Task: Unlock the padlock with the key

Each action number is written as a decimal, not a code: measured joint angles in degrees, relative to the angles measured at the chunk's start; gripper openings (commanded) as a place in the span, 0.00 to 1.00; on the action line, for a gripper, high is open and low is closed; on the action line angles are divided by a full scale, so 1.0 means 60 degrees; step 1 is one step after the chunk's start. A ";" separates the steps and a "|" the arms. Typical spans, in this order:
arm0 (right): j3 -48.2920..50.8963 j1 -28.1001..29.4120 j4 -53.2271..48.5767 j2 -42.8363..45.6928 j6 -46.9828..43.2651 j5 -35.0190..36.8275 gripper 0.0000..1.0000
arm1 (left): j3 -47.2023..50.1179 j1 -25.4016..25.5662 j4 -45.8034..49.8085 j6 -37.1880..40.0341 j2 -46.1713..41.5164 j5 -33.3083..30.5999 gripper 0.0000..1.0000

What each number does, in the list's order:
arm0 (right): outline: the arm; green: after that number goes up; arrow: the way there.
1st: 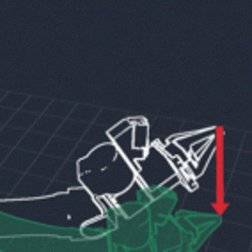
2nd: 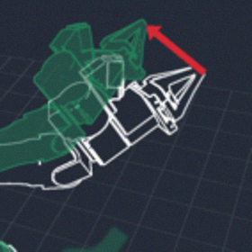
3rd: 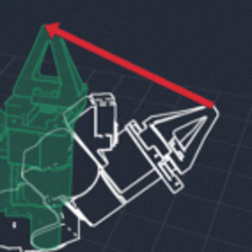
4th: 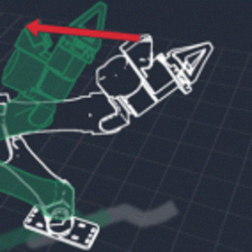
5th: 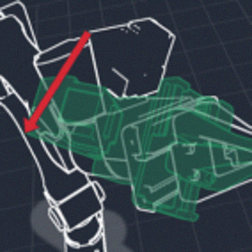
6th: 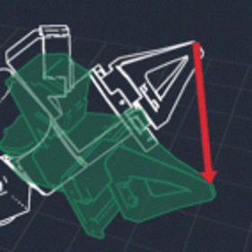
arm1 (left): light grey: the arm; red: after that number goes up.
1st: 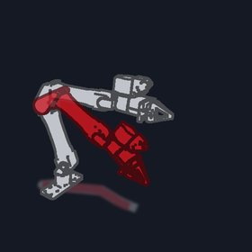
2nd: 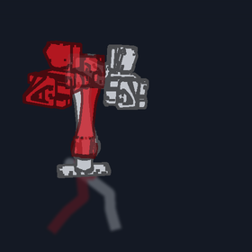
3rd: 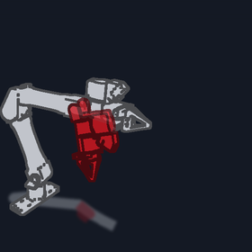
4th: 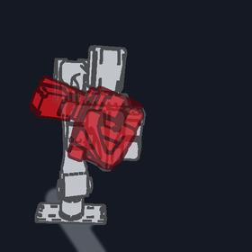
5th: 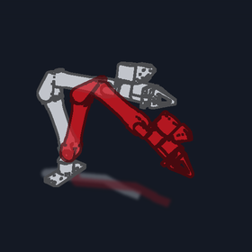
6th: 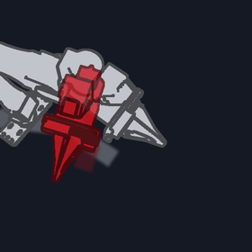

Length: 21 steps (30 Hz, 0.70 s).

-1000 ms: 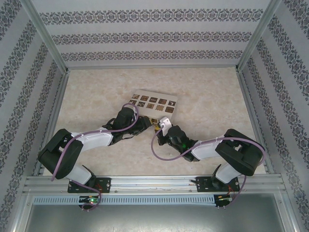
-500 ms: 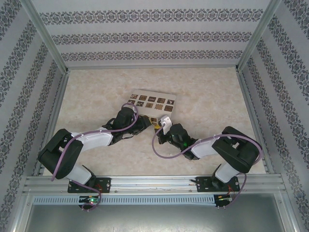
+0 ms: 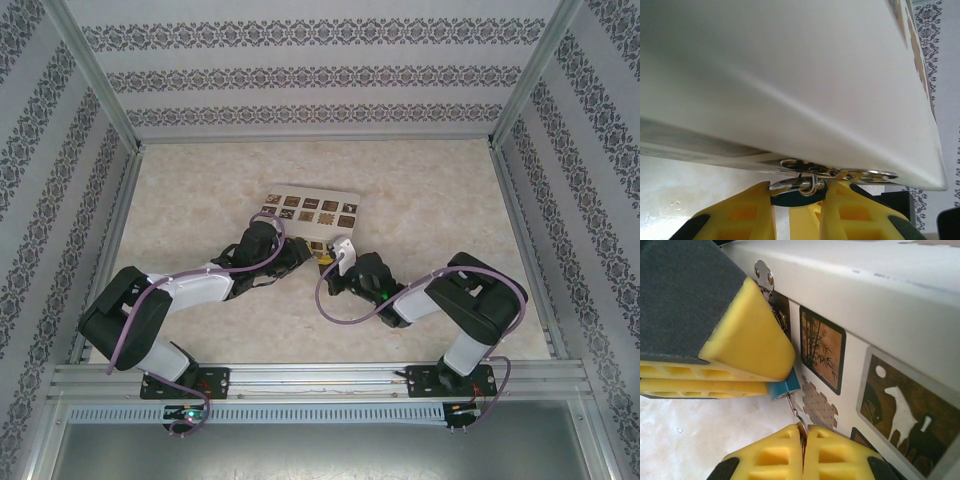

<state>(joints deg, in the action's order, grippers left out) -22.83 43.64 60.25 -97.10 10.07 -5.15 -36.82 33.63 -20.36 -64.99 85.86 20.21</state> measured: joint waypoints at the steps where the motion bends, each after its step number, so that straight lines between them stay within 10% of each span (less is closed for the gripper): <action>1: -0.0029 -0.0047 0.0018 -0.0044 -0.0022 -0.0102 0.00 | 0.0000 0.0000 0.0011 0.0000 0.0000 -0.0025 0.22; 21: -0.1202 -0.0882 0.0098 -0.1005 0.0197 -0.2299 0.00 | -0.0157 -0.0200 0.0029 0.0004 0.0007 -0.0455 0.22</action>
<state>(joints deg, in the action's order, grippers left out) -30.04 38.35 60.84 -103.13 11.25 -18.94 -37.76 32.42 -20.18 -64.97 85.91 17.47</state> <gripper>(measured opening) 0.047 0.217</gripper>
